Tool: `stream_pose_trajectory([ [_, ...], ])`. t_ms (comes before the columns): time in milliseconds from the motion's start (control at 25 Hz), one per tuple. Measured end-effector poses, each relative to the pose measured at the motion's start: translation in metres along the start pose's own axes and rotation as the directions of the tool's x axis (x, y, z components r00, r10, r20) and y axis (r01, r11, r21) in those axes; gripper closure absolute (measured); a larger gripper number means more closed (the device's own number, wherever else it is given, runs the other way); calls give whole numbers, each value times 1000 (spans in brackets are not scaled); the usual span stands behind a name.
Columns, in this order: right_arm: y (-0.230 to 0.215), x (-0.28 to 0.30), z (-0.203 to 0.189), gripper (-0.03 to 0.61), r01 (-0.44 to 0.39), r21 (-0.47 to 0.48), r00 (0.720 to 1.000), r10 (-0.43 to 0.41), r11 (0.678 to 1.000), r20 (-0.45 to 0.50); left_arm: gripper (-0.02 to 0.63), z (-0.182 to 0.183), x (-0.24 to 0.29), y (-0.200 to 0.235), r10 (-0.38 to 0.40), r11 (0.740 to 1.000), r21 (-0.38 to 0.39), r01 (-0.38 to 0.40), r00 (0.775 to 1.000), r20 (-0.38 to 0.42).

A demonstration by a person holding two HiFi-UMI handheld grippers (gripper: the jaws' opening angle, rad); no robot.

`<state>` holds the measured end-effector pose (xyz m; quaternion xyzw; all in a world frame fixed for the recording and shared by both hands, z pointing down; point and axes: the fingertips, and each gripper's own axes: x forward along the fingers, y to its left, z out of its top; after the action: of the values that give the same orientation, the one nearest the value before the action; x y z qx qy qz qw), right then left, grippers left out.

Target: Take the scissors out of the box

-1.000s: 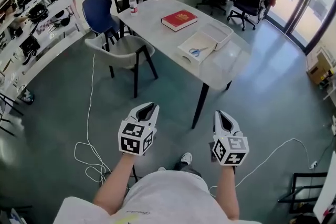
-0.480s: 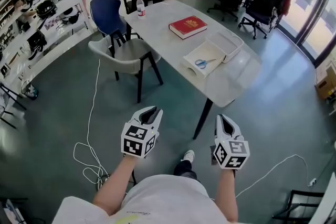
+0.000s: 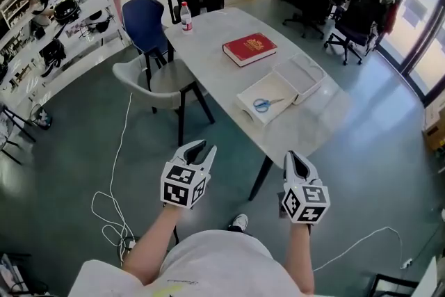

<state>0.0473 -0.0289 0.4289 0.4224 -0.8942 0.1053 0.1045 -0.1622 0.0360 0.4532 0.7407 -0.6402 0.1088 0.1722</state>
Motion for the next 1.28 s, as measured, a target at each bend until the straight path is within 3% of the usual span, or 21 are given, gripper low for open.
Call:
stream_pose_trajectory([
  [760, -97, 78, 27, 572, -82, 10, 997, 82, 997, -9, 522, 38, 120, -19, 54, 999, 1, -54, 998, -40],
  [1280, -139, 110, 24, 572, -49, 33, 998, 50, 998, -35, 522, 39, 189, -25, 1, 999, 48, 5, 993, -122],
])
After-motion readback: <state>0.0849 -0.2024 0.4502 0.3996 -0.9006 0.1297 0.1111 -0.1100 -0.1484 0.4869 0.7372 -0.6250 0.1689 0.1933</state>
